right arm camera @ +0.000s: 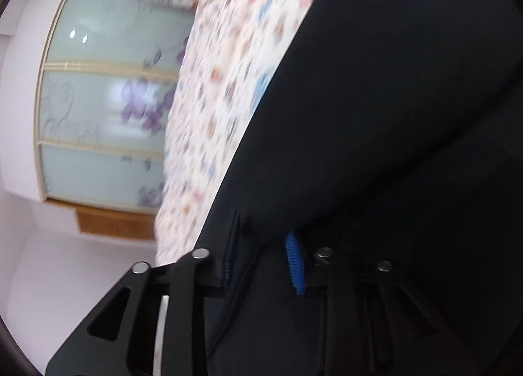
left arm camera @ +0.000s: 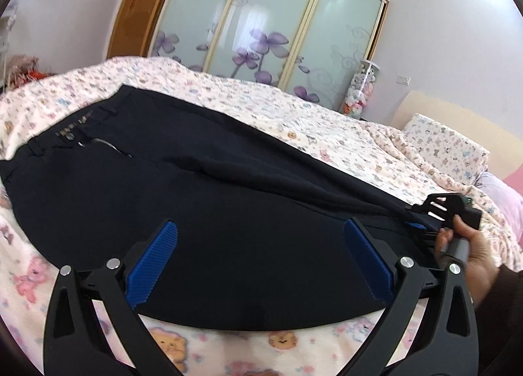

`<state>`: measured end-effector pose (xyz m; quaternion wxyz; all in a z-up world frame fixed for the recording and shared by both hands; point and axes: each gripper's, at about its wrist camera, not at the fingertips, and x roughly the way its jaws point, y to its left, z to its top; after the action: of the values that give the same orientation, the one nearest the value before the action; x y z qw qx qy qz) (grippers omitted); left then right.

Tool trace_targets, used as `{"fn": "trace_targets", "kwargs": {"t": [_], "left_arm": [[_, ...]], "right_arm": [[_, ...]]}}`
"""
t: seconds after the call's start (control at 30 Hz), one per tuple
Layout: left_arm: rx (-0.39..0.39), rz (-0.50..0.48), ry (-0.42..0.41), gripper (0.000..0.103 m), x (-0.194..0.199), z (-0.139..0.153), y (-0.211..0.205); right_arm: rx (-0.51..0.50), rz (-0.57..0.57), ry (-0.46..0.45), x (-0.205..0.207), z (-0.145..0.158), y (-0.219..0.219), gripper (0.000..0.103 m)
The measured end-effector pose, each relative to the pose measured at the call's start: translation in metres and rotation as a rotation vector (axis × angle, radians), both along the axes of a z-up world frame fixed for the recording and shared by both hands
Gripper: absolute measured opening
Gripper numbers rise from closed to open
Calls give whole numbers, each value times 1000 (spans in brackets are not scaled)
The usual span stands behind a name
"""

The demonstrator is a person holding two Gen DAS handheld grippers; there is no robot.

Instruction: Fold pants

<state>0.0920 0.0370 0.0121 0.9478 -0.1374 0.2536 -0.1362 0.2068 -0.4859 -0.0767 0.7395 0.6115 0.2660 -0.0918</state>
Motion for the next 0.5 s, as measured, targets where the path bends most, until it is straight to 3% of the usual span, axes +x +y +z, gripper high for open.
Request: {"fn": "trace_targets", "kwargs": {"t": [0.1, 0.23, 0.4, 0.5], "left_arm": [[-34, -33, 30, 101, 4, -3, -1], [-54, -6, 41, 101, 4, -8, 1], [-93, 58, 31, 101, 1, -15, 9], [-172, 69, 59, 101, 3, -22, 20]], "right_arm": [[-14, -3, -29, -2, -4, 2, 6], [-103, 44, -113, -23, 11, 14, 4], [-29, 75, -112, -54, -4, 13, 4], [24, 82, -105, -68, -11, 11, 4]]}}
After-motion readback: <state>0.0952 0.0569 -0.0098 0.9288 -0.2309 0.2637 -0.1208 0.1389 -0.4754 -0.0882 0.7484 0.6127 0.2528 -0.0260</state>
